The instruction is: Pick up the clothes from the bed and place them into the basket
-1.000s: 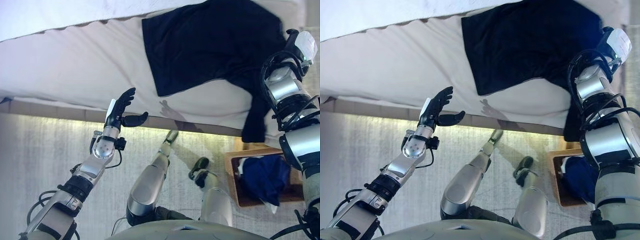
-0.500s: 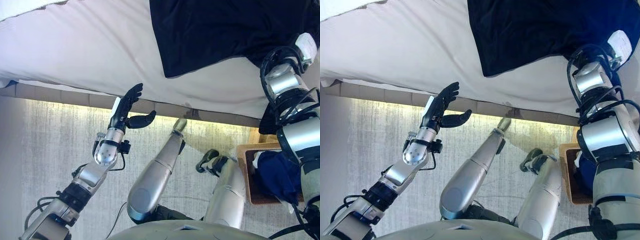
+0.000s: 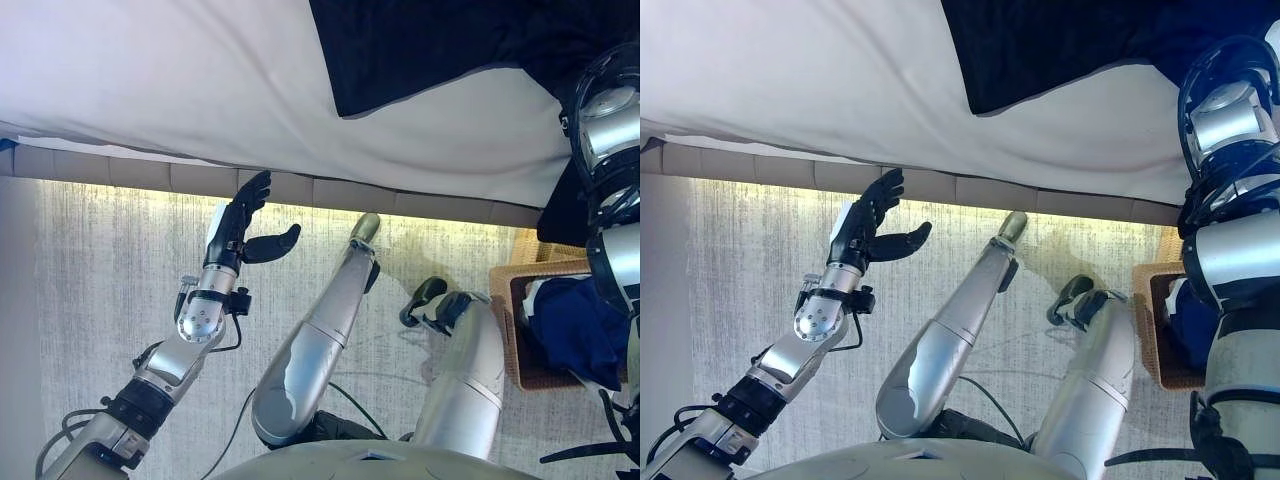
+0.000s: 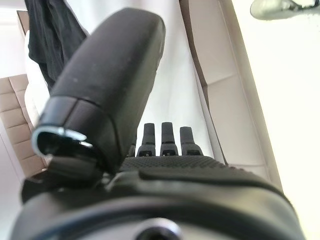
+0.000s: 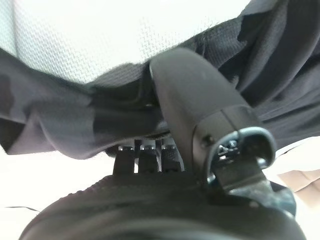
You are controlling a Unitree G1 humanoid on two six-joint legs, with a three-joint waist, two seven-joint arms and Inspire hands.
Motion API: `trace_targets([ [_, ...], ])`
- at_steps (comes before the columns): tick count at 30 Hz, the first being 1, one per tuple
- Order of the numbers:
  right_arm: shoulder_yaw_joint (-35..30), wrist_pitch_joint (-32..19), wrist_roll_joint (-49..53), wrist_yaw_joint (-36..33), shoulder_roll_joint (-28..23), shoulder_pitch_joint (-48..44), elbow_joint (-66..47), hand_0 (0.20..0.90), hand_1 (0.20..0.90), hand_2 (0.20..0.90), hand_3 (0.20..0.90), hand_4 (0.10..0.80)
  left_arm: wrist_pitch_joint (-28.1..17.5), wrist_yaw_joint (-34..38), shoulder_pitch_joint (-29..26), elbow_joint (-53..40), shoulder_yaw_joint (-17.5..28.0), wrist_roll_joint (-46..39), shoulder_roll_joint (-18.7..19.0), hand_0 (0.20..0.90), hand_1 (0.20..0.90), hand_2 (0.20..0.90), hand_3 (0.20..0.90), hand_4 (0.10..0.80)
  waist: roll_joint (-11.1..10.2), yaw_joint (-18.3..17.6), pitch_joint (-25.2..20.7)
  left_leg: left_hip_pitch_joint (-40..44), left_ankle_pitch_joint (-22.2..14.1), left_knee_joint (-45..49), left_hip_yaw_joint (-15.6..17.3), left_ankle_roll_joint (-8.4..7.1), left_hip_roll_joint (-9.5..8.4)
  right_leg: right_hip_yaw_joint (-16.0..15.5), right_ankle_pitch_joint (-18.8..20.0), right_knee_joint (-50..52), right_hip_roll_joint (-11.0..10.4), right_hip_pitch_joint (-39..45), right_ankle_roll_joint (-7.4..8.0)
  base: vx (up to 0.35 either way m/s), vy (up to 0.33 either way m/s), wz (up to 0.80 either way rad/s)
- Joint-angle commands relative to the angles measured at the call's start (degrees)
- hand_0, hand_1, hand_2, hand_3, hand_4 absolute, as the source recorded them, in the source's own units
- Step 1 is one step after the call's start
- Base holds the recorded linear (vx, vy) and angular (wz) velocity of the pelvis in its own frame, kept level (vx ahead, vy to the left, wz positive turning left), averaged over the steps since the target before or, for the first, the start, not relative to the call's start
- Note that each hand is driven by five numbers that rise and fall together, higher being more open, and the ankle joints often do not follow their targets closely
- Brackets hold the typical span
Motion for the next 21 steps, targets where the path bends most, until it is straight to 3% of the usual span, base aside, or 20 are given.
trace_targets([
  [1, 5.02, -1.72, -0.49, -1.88, -5.01, -1.96, -2.43, 0.3, 0.3, 0.3, 0.2, 0.1, -6.91, 1.48, 1.32, -6.83, 5.38, -0.63, 1.75, 0.9, 0.9, 0.9, 0.9, 0.8, 2.24, 0.95, -1.74, 4.42, -8.86, 5.96, 5.81, 6.7, -0.81, -4.54, 3.46, -0.47, 4.28, 4.02, -2.28, -0.017, 0.0, 0.04],
  [12, 3.88, -5.47, -1.11, -0.36, -4.41, -1.01, -2.07, 0.3, 0.3, 0.3, 0.2, 0.1, -5.75, 0.56, 0.76, -5.22, 5.6, -0.83, 2.01, 0.9, 0.9, 0.9, 0.9, 0.8, 0.18, 0.38, -1.74, 16.7, -8.64, -0.14, 5.07, 5.51, 0.5, -5.52, 4.44, -6.24, 3.73, 16.64, -1.81, 0.015, -0.003, -0.01],
  [21, 2.49, -8.91, 0.97, 1.14, -4.59, 0.46, -4.79, 0.3, 0.3, 0.3, 0.2, 0.1, -2.8, 0.36, -2.35, -3.1, 4.83, 0.64, 1.44, 0.9, 0.9, 0.9, 0.9, 0.8, -2.81, -1.1, -1.78, 30.57, -7.2, -10.22, 4.66, 4.54, 3.16, -6.06, 6.95, -16.14, 2.98, 30.44, -0.69, 0.02, -0.005, -0.03],
])
